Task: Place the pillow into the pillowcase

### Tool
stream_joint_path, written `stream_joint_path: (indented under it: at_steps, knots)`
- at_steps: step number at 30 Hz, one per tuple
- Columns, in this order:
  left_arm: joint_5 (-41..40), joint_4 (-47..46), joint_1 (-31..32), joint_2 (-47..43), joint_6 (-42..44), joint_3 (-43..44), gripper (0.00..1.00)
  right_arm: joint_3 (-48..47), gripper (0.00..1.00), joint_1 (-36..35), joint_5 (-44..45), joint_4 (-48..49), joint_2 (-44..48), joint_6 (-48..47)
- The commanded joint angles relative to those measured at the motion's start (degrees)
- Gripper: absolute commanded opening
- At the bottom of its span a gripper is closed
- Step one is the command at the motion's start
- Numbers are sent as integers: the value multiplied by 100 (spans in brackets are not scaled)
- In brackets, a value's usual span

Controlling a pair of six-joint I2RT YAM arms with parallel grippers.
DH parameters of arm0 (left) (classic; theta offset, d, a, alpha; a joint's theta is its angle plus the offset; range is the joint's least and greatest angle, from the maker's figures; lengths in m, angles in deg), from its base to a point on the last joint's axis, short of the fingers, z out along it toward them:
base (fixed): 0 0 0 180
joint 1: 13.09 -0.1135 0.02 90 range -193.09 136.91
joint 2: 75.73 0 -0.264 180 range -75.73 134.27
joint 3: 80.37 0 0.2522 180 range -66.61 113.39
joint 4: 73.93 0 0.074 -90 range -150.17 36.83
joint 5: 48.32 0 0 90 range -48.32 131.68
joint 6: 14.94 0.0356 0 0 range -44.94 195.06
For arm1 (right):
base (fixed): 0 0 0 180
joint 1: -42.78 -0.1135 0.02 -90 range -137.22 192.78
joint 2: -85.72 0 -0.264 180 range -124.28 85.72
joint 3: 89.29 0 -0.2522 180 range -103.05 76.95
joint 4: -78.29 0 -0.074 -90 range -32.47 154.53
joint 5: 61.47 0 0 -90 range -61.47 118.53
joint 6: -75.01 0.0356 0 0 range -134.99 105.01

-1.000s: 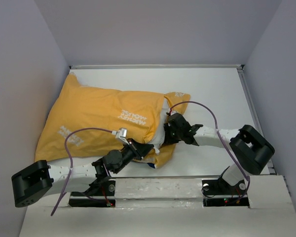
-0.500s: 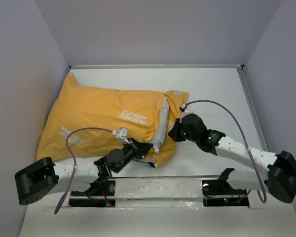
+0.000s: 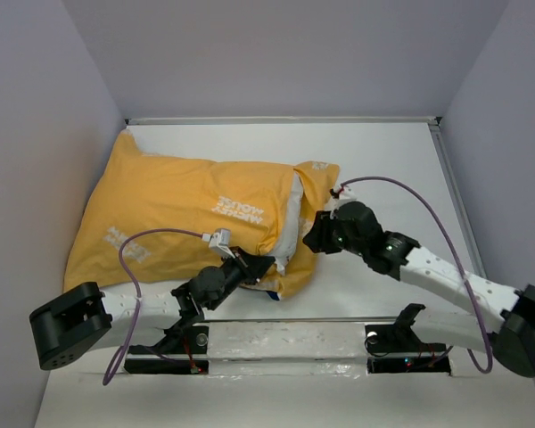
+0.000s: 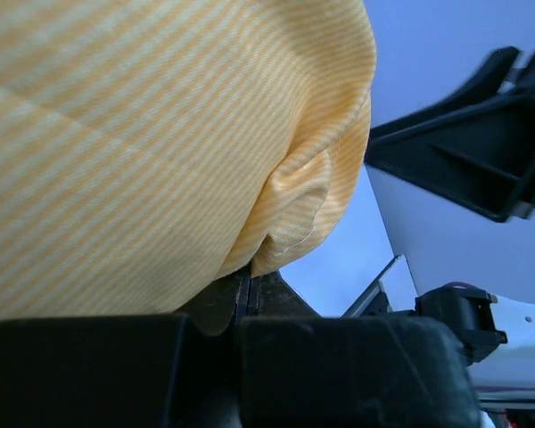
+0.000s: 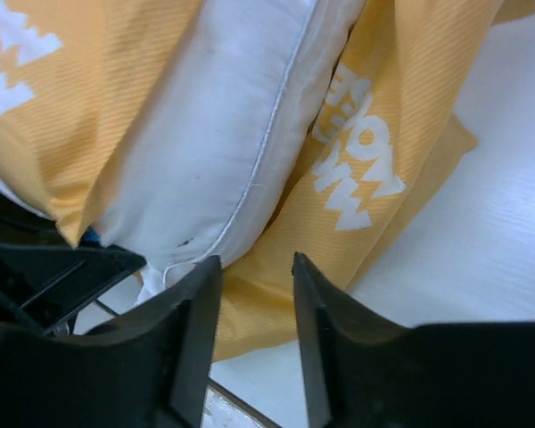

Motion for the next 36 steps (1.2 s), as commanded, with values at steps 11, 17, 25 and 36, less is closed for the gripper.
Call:
stream_joint_path:
  at_steps: [11,17,25,36]
  knots:
    - [-167,-602,-89,65,101,7,0,-791,60,-5,364,86,-2460,151]
    - [-97,-830,-89,302,48,-71,0,-967,69,-75,180,16,-2594,265]
    - [62,-1244,-89,637,57,-63,0,-1063,52,-75,161,288,-3251,353]
    - [-140,-735,-203,329,372,112,0,-581,0,-75,594,297,-2094,301]
